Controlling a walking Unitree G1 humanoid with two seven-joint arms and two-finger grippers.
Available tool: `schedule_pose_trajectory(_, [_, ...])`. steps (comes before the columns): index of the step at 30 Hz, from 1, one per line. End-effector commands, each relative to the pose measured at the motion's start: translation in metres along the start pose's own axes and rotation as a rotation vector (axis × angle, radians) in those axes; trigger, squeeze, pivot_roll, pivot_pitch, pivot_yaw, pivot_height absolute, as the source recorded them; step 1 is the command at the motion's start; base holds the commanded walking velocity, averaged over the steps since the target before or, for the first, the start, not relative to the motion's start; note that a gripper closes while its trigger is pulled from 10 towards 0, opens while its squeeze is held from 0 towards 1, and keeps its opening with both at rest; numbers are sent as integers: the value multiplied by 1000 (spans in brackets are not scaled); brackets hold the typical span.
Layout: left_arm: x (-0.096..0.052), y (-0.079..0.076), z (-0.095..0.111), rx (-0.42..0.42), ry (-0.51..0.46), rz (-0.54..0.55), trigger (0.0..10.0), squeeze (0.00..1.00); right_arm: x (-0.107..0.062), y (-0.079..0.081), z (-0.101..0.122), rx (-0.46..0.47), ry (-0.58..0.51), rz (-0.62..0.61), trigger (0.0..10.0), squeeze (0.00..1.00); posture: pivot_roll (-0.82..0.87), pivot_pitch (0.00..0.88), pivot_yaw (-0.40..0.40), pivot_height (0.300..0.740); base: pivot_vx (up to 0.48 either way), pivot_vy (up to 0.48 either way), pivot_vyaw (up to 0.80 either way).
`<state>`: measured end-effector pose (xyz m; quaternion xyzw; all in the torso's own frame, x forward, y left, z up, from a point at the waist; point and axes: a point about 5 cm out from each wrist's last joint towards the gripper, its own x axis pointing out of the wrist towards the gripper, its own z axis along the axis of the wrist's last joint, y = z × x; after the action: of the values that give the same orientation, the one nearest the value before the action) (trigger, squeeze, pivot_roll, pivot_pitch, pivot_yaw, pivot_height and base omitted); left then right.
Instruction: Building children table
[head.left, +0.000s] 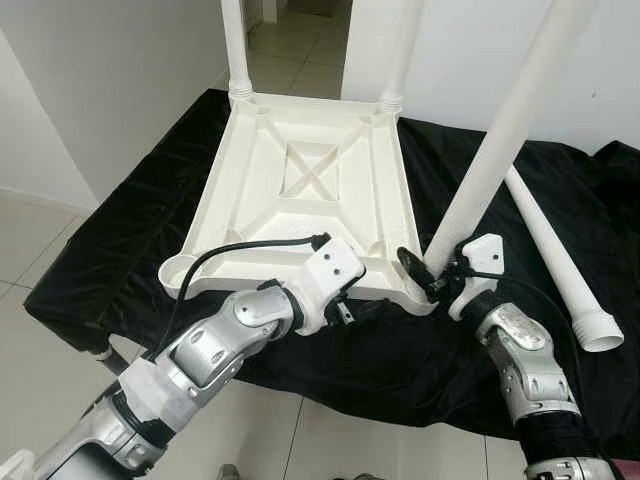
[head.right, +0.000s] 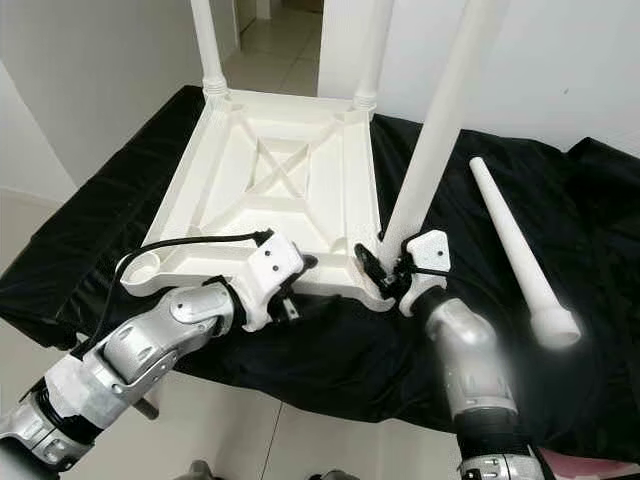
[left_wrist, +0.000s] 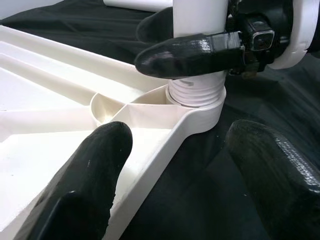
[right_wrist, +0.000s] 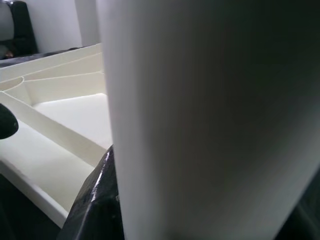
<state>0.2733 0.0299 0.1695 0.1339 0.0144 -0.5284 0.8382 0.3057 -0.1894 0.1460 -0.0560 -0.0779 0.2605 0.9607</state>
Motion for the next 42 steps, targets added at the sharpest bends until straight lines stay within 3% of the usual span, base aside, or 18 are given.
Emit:
schedule_pose_trajectory(1, [-1, -7, -2, 1, 11, -129, 10000, 0, -4, -3, -7, 1, 37, 11, 0, 0, -7, 62, -34, 740, 0, 0, 0])
schedule_pose_trajectory(7, [-1, -7, -2, 0, 13, -129, 10000, 0, -7, -3, -11, 25, 47, 11, 0, 0, -10, 66, -31, 740, 0, 0, 0])
schedule_pose_trajectory(8, [-2, -7, -2, 1, 14, -130, 10000, 0, -8, -3, -12, 45, 47, 9, 5216, 0, -11, 67, -30, 740, 0, 0, 0])
schedule_pose_trajectory(9, [-2, -7, -2, 1, 14, -130, 10000, 0, -8, -3, -12, 45, 47, 9, 5216, 0, -11, 67, -30, 740, 0, 0, 0])
schedule_pose_trajectory(10, [-2, -7, -2, 0, 14, -130, 10000, 0, -8, -2, -12, 65, 41, 5, 10000, 0, -13, 67, -29, 740, 0, 0, 0])
schedule_pose_trajectory(16, [-1, -7, -2, 1, 14, -132, 10000, 0, -7, -1, -10, 87, 29, -24, 10000, 0, -18, 67, -27, 740, 0, 0, 0])
schedule_pose_trajectory(20, [0, -7, -2, 4, 11, -133, 10000, 0, -2, 4, -8, 103, 56, -111, 10000, 0, -24, 67, -25, 740, 0, 0, 0])
schedule_pose_trajectory(31, [1, -5, -2, 9, 13, -134, 10000, 0, 6, 17, 3, 117, 45, -163, 10000, 0, -28, 65, -24, 740, 0, 0, 0])
schedule_pose_trajectory(35, [1, -5, -2, 9, 13, -133, 10000, 0, 6, 23, 5, 132, 49, -279, 10000, 0, -30, 65, -24, 740, 0, 0, 0])
schedule_pose_trajectory(38, [1, -5, -3, 8, 13, -133, 10000, 0, 1, 31, 4, 139, 67, -487, 10000, 0, -35, 67, -23, 740, 0, 0, 0])
schedule_pose_trajectory(39, [1, -5, -3, 8, 13, -133, 10000, 0, 1, 31, 4, 139, 67, -487, 10000, 0, -35, 67, -23, 740, 0, 0, 0])
schedule_pose_trajectory(42, [2, -4, -2, 9, 10, -133, 10000, 0, -10, 34, -1, 125, 90, -735, 10000, 0, -38, 66, -23, 740, 0, 0, 0])
